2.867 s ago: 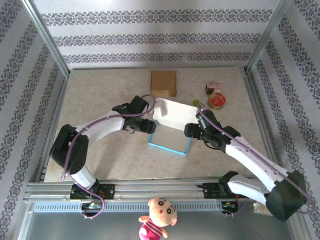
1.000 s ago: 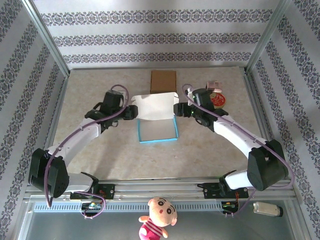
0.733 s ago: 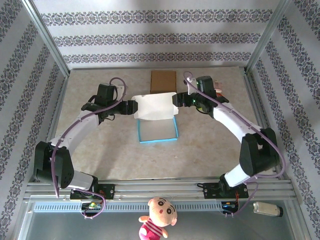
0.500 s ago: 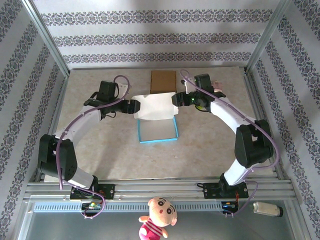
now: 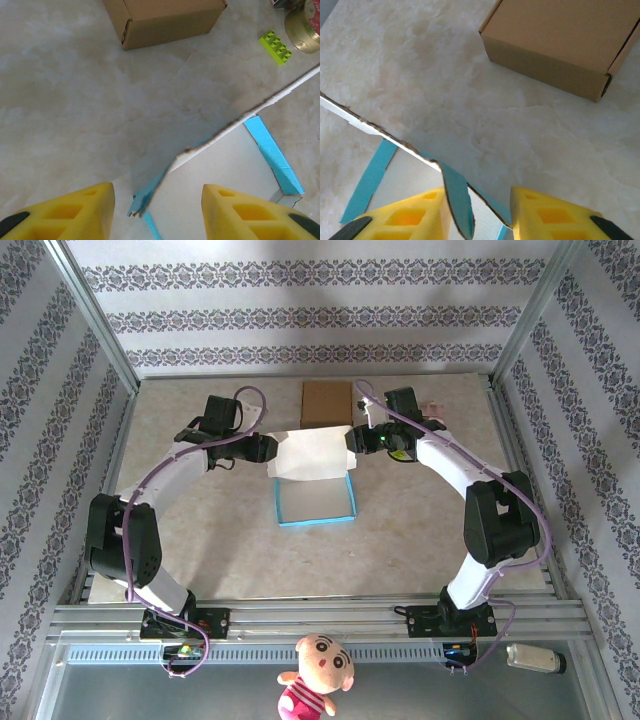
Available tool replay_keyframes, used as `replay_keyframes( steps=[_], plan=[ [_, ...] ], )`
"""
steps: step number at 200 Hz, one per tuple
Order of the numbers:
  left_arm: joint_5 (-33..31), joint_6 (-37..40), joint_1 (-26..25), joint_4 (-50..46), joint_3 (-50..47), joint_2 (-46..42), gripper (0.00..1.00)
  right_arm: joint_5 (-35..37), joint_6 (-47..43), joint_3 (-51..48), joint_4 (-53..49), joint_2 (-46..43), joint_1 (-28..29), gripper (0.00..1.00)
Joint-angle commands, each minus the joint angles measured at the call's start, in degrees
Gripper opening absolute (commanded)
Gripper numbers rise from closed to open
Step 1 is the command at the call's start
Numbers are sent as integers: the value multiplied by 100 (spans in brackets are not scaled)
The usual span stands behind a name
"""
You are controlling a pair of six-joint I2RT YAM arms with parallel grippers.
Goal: Fold the paper box
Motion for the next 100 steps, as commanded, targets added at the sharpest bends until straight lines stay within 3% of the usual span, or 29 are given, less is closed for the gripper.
replay_keyframes(
  steps=[1, 53, 100],
  plan=[
    [-72, 114, 84, -209, 199, 154, 45, -126, 74, -79, 157, -19, -28, 34],
    [-196, 20, 77, -238, 193, 193, 31, 8, 111, -115, 172, -89, -30, 26],
    [-228, -9, 82, -364, 200, 46, 30, 58, 109, -151, 202, -201, -18, 23]
  ],
)
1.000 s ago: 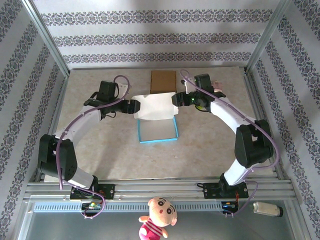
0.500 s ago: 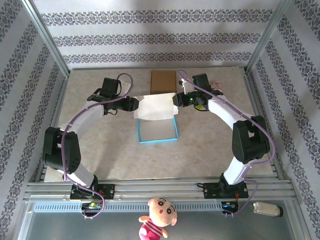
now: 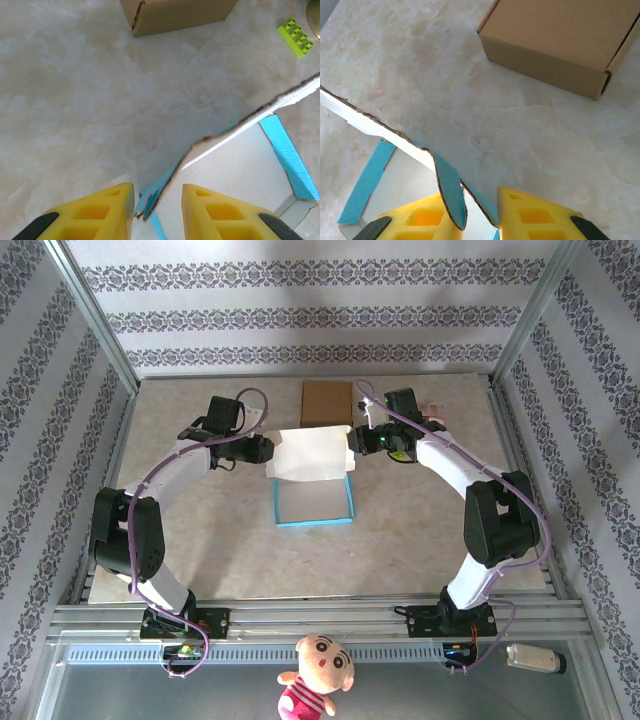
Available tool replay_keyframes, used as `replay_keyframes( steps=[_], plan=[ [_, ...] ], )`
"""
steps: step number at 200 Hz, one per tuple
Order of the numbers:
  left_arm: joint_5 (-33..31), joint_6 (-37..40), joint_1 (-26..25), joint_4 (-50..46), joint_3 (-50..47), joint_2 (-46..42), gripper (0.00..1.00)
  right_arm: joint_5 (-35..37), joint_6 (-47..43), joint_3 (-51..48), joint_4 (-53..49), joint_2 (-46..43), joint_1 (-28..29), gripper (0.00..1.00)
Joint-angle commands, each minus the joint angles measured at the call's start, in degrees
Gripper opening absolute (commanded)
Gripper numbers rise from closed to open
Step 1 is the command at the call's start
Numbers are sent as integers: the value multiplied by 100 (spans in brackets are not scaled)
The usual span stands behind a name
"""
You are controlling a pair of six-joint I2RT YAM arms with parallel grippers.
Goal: Fold the paper box
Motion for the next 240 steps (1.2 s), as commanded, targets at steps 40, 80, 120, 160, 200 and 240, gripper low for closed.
replay_keyframes(
  steps=[40, 80, 120, 160, 200, 240],
  plan=[
    [-65, -64, 58, -521, 279, -109, 25, 105, -63, -121, 116, -241, 18, 22],
    [-157, -289, 4, -636, 261, -174, 17, 279, -7, -174, 164, -344, 109, 17],
    [-1017, -1164, -297, -383, 154, -301, 6, 1068, 817, -421, 695, -555, 403, 7],
    [-1750, -2312, -654, 702, -525, -731, 0, 1703, 1892, -909, 1735, -814, 811, 4],
    [-2244, -2516, -923, 1457, -851, -879, 0, 2077, 1612, -927, 2471, -802, 1001, 5],
    [-2063, -1578, -732, 834, -488, -957, 22, 962, -385, -583, 1779, -686, 845, 4]
  ],
)
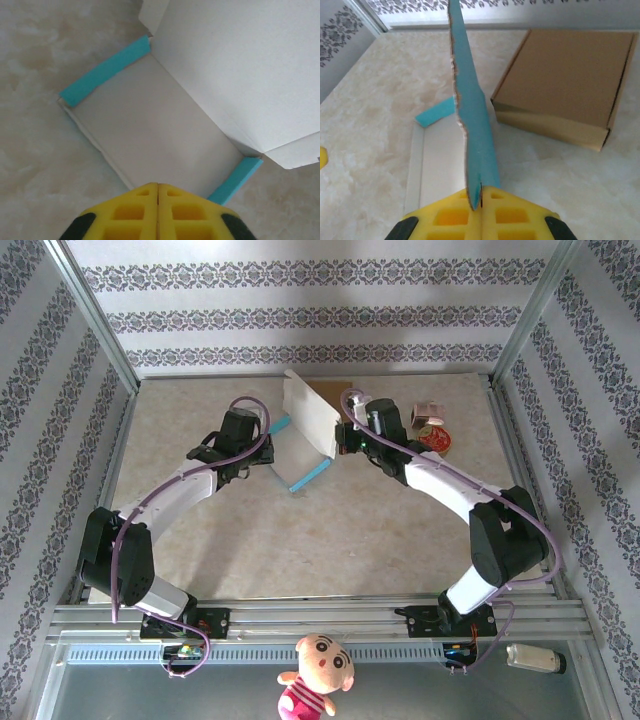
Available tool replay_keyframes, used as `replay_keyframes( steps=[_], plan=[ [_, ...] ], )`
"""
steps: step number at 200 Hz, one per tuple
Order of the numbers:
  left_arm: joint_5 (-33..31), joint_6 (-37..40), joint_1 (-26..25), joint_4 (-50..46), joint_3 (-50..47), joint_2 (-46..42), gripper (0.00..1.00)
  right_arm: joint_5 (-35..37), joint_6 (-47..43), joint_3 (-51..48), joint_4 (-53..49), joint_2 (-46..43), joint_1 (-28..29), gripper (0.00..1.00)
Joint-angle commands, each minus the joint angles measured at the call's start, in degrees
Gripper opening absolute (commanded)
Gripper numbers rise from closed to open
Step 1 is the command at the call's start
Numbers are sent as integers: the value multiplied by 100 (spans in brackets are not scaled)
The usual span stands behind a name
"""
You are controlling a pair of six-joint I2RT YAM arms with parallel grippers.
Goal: Fold the paper box
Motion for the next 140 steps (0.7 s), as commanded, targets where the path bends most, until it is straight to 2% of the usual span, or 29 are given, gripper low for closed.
replay_keyframes(
  steps=[1, 19, 32, 64, 92, 120, 140],
  plan=[
    [66, 583, 166, -151, 265, -192, 23, -716, -1408, 223, -171, -42, -133, 4],
    [900, 1188, 541, -408, 433, -273, 33, -1477, -2326, 185, -765, -148, -332, 0],
    [1622, 1778, 766, -577, 612, -231, 36, -1783, -2834, 167, -1210, -283, -470, 0],
    [2272, 3016, 1052, -1344, 1297, 54, 36, -2635, -3907, 368, -2299, -499, -955, 0],
    [3450, 3929, 1145, -1608, 1485, 280, 42, -2438, -4543, 631, -2726, -429, -1109, 0],
    [3561, 4075, 1142, -1536, 1557, 591, 44, -2279, -4721, 701, -2709, -304, -1125, 0],
    [3531, 4201, 1139, -1498, 1693, 876, 50, -2331, -4737, 768, -2719, -202, -1128, 0]
  ],
)
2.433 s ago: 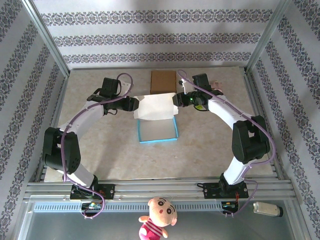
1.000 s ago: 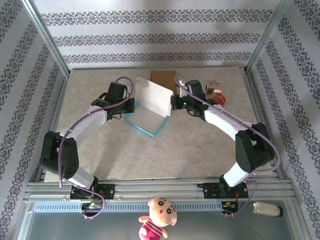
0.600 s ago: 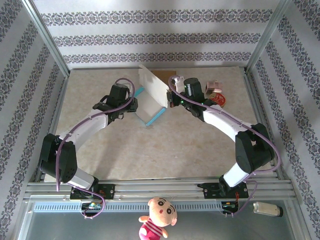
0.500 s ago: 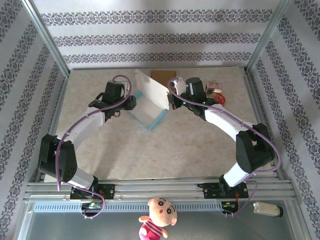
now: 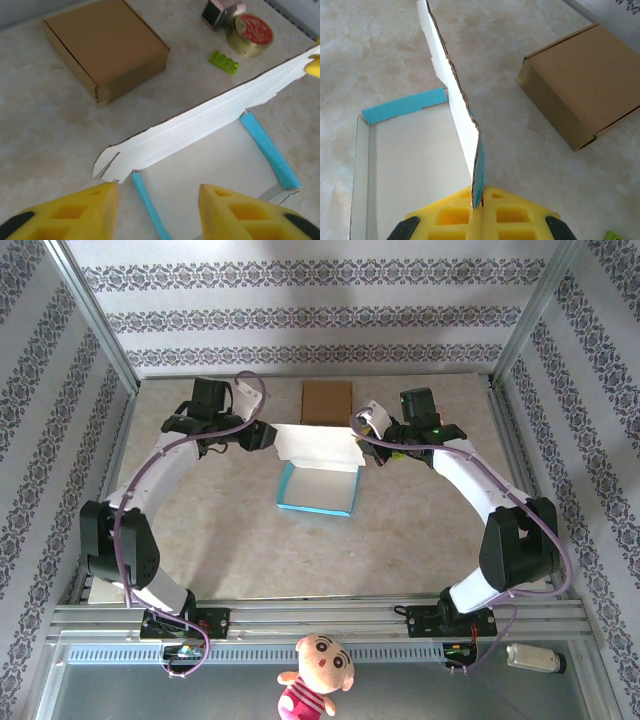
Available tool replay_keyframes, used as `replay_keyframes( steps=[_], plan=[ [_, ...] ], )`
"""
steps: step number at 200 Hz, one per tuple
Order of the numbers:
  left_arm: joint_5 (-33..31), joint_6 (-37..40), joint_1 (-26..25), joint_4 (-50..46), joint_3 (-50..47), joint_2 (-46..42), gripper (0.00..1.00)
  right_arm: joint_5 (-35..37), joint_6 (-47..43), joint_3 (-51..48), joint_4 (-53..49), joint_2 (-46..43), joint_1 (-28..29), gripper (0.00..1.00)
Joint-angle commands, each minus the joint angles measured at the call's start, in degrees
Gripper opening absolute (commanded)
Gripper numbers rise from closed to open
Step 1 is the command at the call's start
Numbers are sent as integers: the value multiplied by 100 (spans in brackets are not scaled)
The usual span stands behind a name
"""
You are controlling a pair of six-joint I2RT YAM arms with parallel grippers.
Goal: Fold the paper box
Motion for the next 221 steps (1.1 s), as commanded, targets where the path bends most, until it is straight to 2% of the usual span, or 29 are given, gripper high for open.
replay_keyframes(
  steps=[1, 44, 130, 148, 164, 184, 221],
  plan=[
    [342, 549, 53, -246, 231, 349, 50, -207, -366, 224, -188, 116, 11, 0],
    [11, 969, 56, -744, 771, 1033, 58, -313, -348, 261, -205, 207, 18, 0],
    [-400, 1291, 70, -801, 1151, 1669, 60, -362, -368, 332, -247, 280, 5, 0],
    [-642, 1272, 79, -689, 1100, 1623, 69, -366, -399, 315, -258, 277, 2, 0],
    [-586, 1217, 131, -546, 1012, 1546, 75, -361, -409, 306, -263, 283, -6, 0],
    [-265, 1183, 188, -459, 995, 1539, 73, -374, -415, 319, -246, 295, -10, 0],
    [96, 1162, 193, -565, 1137, 1708, 59, -379, -394, 341, -258, 312, -12, 0]
  ],
)
